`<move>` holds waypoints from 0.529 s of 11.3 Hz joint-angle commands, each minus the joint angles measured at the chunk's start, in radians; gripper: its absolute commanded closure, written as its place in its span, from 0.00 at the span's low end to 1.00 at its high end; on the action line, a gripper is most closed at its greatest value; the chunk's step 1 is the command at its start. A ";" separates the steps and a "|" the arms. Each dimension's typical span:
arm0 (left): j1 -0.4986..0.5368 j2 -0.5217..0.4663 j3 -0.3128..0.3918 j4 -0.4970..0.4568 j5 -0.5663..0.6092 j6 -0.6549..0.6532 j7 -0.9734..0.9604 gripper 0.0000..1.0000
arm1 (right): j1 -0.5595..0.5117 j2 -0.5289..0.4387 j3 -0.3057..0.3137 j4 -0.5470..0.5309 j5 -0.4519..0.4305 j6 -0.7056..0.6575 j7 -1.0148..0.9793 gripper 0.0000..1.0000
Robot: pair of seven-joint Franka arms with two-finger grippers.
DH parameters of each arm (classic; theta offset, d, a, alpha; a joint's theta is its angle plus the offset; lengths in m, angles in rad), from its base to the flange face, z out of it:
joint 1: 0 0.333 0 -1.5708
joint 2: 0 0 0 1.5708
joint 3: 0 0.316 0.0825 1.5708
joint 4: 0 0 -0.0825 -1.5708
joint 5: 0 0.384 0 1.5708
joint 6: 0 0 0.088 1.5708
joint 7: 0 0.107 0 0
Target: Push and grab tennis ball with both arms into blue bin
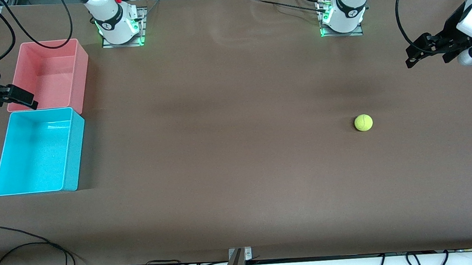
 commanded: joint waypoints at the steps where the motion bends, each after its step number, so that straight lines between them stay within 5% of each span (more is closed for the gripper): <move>1: -0.001 0.015 -0.001 0.033 -0.012 -0.024 -0.007 0.00 | -0.005 0.003 0.003 0.016 0.017 -0.012 -0.017 0.00; 6: -0.001 0.015 -0.003 0.033 0.001 -0.025 0.000 0.00 | -0.005 0.003 0.003 0.016 0.017 -0.012 -0.017 0.00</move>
